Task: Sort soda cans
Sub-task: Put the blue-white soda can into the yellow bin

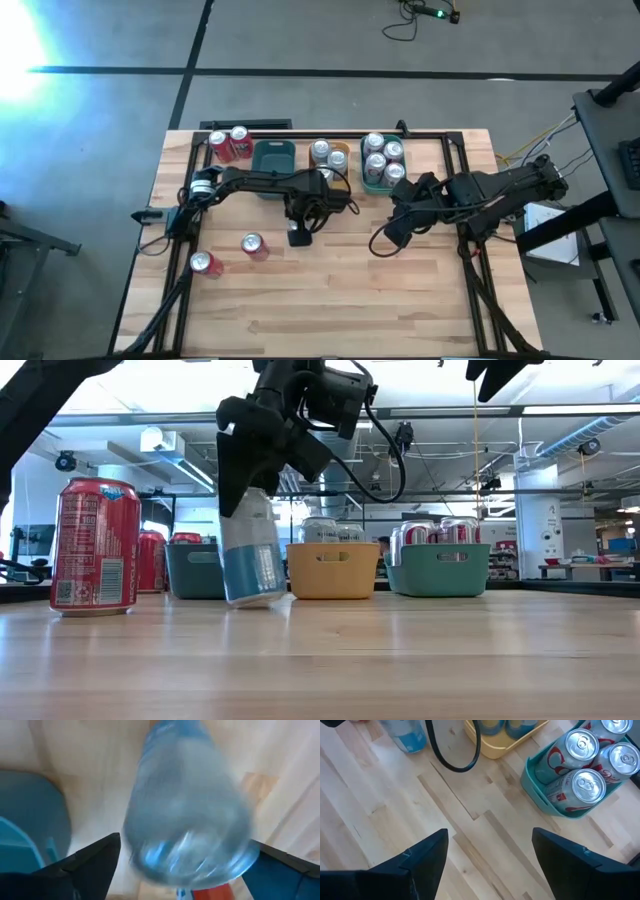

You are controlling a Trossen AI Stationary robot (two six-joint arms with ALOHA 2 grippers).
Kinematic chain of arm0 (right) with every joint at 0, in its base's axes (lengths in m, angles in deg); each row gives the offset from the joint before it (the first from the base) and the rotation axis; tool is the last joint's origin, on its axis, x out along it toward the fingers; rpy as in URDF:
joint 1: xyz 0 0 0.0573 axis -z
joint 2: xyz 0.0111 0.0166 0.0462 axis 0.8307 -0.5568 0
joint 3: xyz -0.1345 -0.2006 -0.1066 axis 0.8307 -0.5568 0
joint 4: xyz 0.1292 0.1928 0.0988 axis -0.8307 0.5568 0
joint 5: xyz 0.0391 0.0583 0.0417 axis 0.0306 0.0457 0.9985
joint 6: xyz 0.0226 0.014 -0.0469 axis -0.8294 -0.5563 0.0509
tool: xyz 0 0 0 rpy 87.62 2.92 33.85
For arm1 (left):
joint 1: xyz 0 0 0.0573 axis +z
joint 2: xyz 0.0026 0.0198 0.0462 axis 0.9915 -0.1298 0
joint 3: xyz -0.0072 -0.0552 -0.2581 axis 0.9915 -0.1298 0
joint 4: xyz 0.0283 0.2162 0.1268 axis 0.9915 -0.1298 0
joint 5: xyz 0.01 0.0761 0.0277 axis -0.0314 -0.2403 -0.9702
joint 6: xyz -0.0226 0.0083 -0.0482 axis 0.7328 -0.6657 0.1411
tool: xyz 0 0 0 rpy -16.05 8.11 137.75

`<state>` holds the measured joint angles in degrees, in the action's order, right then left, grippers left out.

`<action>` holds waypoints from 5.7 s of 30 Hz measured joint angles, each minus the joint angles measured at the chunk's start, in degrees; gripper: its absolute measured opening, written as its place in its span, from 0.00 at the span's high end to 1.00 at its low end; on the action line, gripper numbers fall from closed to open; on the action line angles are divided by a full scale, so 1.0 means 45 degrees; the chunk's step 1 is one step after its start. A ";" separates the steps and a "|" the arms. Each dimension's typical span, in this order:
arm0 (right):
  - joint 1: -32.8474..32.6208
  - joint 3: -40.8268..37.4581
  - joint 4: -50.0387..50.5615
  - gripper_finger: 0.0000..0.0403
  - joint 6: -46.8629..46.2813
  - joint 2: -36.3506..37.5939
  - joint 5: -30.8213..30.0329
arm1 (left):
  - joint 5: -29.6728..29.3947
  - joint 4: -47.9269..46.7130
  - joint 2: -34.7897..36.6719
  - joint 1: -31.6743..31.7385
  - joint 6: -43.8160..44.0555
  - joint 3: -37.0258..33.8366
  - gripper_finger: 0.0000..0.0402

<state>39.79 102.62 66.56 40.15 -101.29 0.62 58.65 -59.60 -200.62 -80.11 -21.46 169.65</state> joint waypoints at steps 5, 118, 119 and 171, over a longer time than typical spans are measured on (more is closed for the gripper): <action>0.0000 -0.0005 0.0000 0.27 0.0013 0.0000 -0.0013 | -0.0639 0.0003 0.0000 0.0000 0.0003 0.0446 0.11; 0.2123 -0.6576 -1.7378 0.10 0.5710 -0.4456 0.0409 | -0.3106 1.1843 1.1464 -0.0963 0.2331 -1.0676 0.25; 0.2123 -0.6576 -1.7369 0.12 0.5707 -0.4459 0.0378 | -0.3106 1.1950 1.1570 -0.0996 0.2257 -1.0676 0.26; 0.4717 -0.6676 -1.6884 0.19 0.5888 -0.3777 -0.2314 | -0.4421 1.2580 1.4372 -0.1128 0.2678 -1.0676 0.30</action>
<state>61.01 72.58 -9.42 66.65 -118.29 -9.80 38.75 -2.99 -135.94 -85.18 -9.42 121.60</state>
